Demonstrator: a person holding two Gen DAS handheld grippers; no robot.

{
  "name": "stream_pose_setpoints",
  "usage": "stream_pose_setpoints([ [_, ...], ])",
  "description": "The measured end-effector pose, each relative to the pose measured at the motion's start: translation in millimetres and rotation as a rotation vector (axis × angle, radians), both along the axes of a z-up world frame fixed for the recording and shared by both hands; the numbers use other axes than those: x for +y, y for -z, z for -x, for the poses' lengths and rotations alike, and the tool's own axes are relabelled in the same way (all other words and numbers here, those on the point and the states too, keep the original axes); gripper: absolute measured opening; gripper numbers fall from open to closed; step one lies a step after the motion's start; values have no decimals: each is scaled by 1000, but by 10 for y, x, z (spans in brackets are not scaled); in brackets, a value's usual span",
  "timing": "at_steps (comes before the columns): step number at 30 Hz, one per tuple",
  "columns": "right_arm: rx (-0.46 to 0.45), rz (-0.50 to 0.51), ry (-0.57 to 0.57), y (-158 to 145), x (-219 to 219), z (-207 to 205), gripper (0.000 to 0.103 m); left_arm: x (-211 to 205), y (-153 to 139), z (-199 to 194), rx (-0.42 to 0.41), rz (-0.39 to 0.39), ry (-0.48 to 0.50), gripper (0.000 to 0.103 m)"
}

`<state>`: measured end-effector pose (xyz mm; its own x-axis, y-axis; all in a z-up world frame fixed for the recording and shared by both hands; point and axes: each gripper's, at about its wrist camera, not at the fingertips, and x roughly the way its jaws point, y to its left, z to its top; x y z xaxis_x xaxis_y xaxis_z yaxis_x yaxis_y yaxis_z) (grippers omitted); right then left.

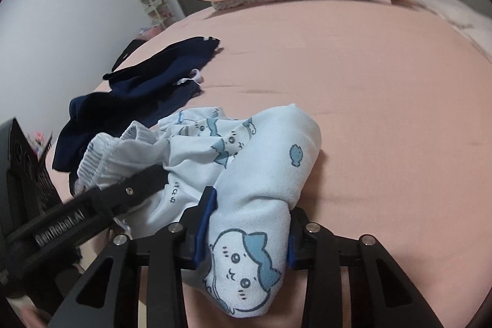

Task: Fold clothes

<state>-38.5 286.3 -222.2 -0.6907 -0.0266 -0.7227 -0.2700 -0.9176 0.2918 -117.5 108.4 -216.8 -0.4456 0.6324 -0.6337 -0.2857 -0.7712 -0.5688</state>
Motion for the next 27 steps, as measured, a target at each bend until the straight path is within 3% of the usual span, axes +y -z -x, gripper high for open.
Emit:
stream_pose_setpoints([
  [6, 18, 72, 0, -75, 81, -35, 31, -144, 35, 75, -121, -168, -8, 31],
  [9, 27, 90, -2, -139, 105, -52, 30, -163, 14, 57, -148, -205, -9, 30],
  [27, 90, 81, 5, -789, 343, -286, 29, 126, -621, -48, -86, -239, 112, 29],
])
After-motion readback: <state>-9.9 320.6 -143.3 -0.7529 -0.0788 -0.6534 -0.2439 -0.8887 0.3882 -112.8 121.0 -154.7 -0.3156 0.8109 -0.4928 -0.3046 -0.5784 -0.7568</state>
